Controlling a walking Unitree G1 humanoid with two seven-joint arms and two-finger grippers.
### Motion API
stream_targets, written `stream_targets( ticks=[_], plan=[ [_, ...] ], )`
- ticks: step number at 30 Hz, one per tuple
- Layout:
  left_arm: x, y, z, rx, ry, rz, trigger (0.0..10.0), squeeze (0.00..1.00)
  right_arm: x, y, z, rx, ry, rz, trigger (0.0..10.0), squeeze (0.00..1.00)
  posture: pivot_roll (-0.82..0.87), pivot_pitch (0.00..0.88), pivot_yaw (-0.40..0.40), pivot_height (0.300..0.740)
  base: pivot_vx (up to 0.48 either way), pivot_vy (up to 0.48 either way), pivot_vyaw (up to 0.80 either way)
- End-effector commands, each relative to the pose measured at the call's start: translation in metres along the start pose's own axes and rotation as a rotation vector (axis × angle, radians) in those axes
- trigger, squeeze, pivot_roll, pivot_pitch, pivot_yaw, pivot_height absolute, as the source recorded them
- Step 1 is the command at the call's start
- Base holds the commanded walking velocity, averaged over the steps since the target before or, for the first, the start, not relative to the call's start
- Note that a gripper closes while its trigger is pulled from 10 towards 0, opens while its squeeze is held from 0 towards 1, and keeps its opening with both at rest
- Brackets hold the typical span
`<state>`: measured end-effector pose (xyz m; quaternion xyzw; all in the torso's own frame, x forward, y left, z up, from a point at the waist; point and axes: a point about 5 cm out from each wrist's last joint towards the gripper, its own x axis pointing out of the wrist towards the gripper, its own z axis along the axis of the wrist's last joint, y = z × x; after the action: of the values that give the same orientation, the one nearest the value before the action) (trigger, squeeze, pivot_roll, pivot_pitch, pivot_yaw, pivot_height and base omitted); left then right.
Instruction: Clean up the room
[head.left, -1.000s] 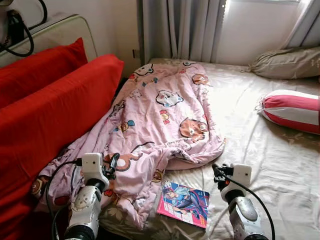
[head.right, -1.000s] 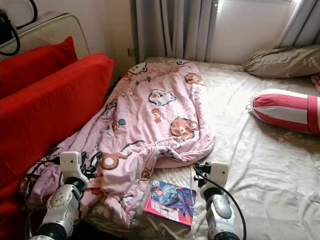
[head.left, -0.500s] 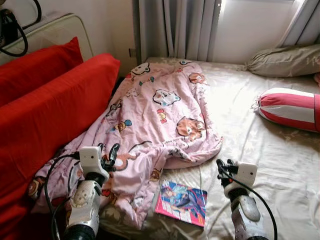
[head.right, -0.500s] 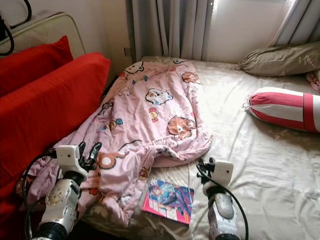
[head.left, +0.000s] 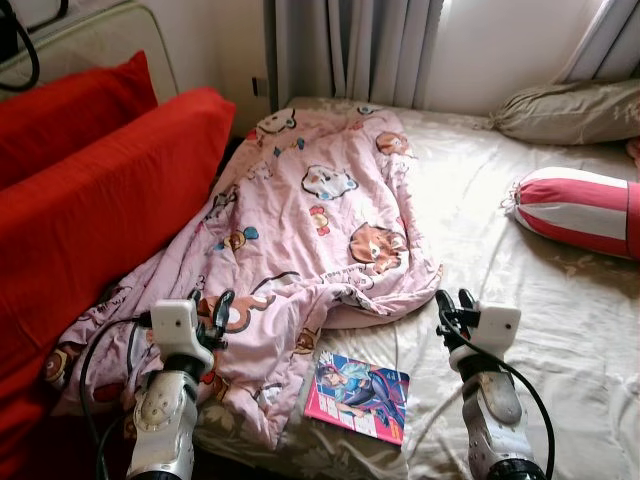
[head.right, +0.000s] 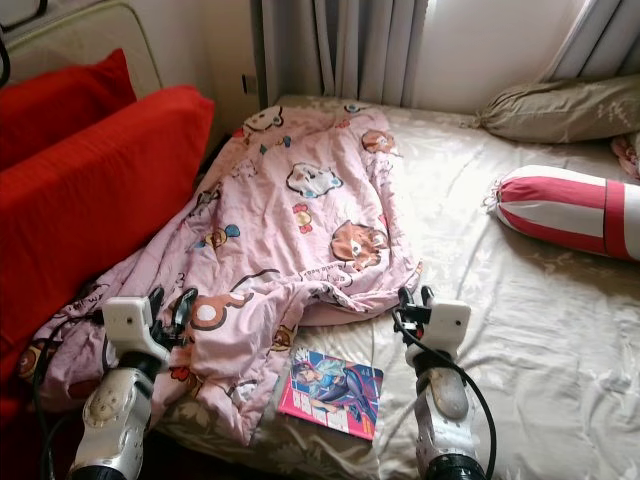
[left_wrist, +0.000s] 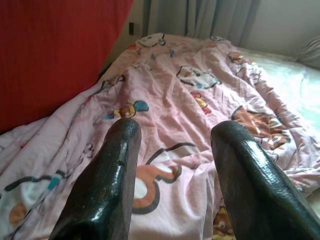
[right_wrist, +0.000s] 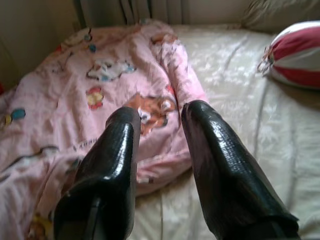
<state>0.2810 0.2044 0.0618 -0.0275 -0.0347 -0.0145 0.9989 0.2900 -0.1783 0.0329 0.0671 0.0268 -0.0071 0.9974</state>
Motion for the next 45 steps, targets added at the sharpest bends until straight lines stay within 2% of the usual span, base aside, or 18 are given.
stream_targets(
  ticks=[1,7,14,19,21,30,40,45],
  plan=[
    [0.001,-0.001,0.004,-0.006,-0.015,-0.005,10.0,0.0,-0.002,-0.001,-0.002,-0.009,0.011,-0.004,10.0,0.0,0.04,0.092,-0.048,0.74,0.0,0.0,0.0],
    [0.002,0.005,0.011,0.011,-0.021,-0.01,10.0,0.0,-0.005,-0.007,-0.003,-0.019,0.025,-0.035,10.0,0.0,0.04,0.105,-0.042,0.725,0.0,0.0,0.0],
    [-0.002,0.003,0.015,0.02,-0.019,-0.014,10.0,0.0,-0.008,0.001,-0.003,0.011,0.011,-0.011,10.0,0.0,0.05,0.133,-0.046,0.715,0.0,0.0,0.0],
    [-0.004,0.002,0.015,0.019,-0.015,-0.016,10.0,0.0,-0.009,-0.002,-0.004,0.007,0.021,-0.026,10.0,0.0,0.05,0.132,-0.045,0.715,0.0,0.0,0.0],
    [-0.004,0.002,0.016,0.019,-0.012,-0.016,10.0,0.0,-0.008,-0.002,-0.006,0.0,0.056,-0.031,10.0,0.0,0.05,0.138,-0.047,0.715,0.0,0.0,0.0],
    [-0.01,0.003,0.016,0.023,0.01,-0.014,10.0,0.0,-0.013,0.001,-0.007,0.019,0.041,-0.01,10.0,0.0,0.06,0.159,-0.044,0.66,0.0,0.0,0.0],
    [-0.012,0.002,0.018,0.021,0.017,-0.016,10.0,0.0,-0.015,0.003,-0.006,0.023,0.041,0.001,10.0,0.0,0.05,0.165,-0.045,0.66,0.0,0.0,0.0],
    [-0.013,0.0,0.018,0.02,0.021,-0.018,10.0,0.0,-0.016,0.002,-0.012,0.026,0.079,-0.009,10.0,0.0,0.06,0.17,-0.049,0.655,0.0,0.0,0.0]
  ],
)
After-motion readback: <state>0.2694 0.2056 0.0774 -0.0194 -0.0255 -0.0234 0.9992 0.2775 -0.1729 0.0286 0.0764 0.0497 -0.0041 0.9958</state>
